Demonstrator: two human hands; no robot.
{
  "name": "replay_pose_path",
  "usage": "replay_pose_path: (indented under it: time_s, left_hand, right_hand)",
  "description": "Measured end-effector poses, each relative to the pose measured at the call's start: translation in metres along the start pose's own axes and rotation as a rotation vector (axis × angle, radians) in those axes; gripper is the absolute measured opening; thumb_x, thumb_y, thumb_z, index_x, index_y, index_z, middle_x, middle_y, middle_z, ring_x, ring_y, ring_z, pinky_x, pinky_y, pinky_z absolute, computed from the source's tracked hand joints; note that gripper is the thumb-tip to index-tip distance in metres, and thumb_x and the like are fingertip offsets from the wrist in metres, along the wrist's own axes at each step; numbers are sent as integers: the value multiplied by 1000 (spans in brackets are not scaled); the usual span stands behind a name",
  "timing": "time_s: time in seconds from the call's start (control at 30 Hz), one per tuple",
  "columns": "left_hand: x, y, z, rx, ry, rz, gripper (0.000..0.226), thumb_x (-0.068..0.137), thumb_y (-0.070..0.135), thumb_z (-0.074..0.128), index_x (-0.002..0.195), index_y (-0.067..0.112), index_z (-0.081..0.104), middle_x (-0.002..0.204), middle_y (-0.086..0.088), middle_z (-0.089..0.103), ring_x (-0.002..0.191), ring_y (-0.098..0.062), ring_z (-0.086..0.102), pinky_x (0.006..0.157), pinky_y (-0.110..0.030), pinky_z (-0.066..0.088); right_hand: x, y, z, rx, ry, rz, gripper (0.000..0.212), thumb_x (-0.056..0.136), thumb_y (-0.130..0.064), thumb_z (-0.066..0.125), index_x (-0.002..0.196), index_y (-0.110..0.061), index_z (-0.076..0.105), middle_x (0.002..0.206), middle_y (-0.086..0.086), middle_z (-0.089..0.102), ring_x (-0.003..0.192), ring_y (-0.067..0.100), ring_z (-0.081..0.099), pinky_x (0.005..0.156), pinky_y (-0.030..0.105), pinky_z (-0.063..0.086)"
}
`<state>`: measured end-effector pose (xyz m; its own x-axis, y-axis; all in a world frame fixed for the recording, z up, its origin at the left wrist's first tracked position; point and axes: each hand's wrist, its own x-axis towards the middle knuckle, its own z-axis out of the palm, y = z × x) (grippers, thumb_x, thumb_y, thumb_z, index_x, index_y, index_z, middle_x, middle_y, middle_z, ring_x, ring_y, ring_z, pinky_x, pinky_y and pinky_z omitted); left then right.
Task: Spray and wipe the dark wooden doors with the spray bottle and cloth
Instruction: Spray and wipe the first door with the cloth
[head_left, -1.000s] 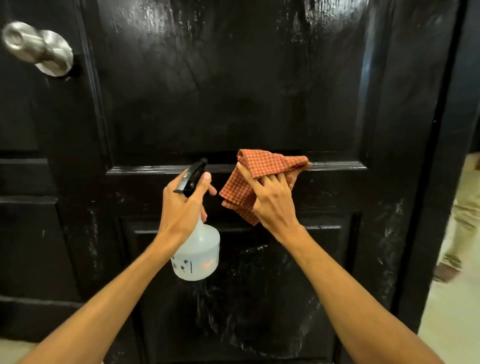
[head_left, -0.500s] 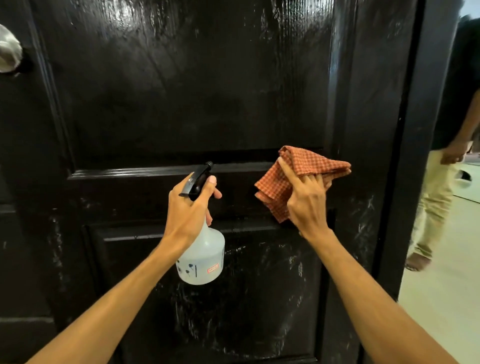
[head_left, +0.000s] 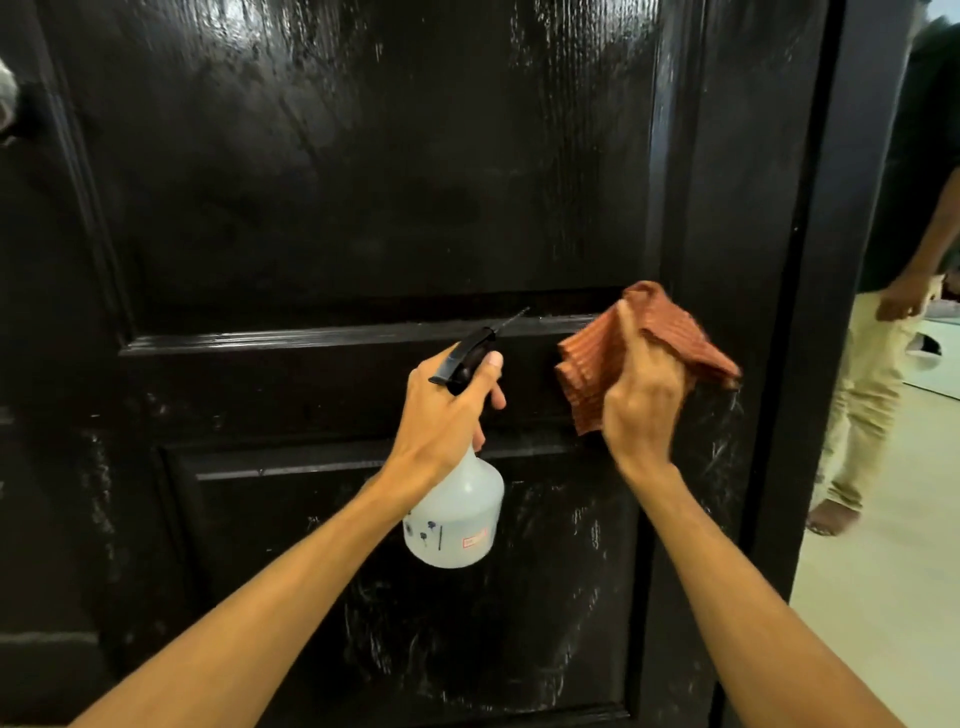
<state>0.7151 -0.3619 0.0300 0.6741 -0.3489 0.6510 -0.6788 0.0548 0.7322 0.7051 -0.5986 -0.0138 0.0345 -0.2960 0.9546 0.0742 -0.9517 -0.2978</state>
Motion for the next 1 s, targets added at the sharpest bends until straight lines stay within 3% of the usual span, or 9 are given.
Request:
replay_pose_path:
  time_s: [0.07,0.13,0.3,0.4,0.5,0.6,0.7,0.8,1.0]
  left_hand:
    - [2,-1,4,-12,-12,-9,20,106,29,57,102,13,68,84,-12,74,42,-20,56,46,-31,51]
    - [1,-3,2,-20,-8,-21,20,106,30,56,103,13,67,85,-12,74,42,-18,57,47,-31,52]
    - [-5,-10,-22,-3,65,-6,16,106,30,57,100,18,67,86,-11,74,42,-17,56,47,-32,52]
    - [-10,-11,-53,53,113,2,17,106,31,56,99,19,66,89,-6,75,42,-20,57,53,-41,55]
    - [-14,-13,-92,87,175,6,19,106,30,56,99,16,67,90,-7,75,42,-22,57,53,-42,54]
    - [-17,-18,-126,94,245,1,24,106,30,58,100,9,67,89,-7,75,41,-24,56,49,-36,51]
    - [-22,-23,-151,96,310,-12,26,106,29,59,102,4,66,86,-8,76,39,-24,55,46,-32,49]
    - [-30,-26,-176,101,348,-20,26,106,31,58,102,7,67,87,-9,75,40,-25,55,48,-39,50]
    - [-50,-35,-230,118,427,-34,27,105,30,59,98,6,68,86,-7,75,41,-28,54,49,-44,50]
  right_hand:
    - [7,6,-2,34,29,89,59,96,-2,43,155,-13,45,157,10,46,148,32,37,124,54,23]
    - [9,-12,3,61,2,78,62,95,-3,46,156,-13,42,166,5,30,157,25,20,127,54,14]
    - [-3,-47,18,34,-218,-257,60,93,-13,47,153,-15,48,162,5,39,151,31,33,124,59,16]
    - [-2,-47,25,40,8,-5,68,88,5,44,151,-17,50,157,4,47,149,28,38,125,56,19]
    - [-10,-83,42,86,126,131,64,90,2,49,151,-14,50,161,5,40,156,11,18,126,48,3]
    - [-26,-144,68,137,-77,-151,75,76,-10,66,150,-11,51,162,10,36,152,23,30,122,60,20]
    - [-39,-194,93,119,-281,-368,69,83,-6,58,151,-14,51,158,11,46,140,35,45,117,57,33]
    - [-40,-196,95,84,-286,-396,69,82,-6,43,150,-16,52,154,12,50,133,38,49,115,55,34]
    - [-58,-248,120,50,-287,-403,71,79,-4,49,149,-18,55,147,10,58,116,37,58,109,52,36]
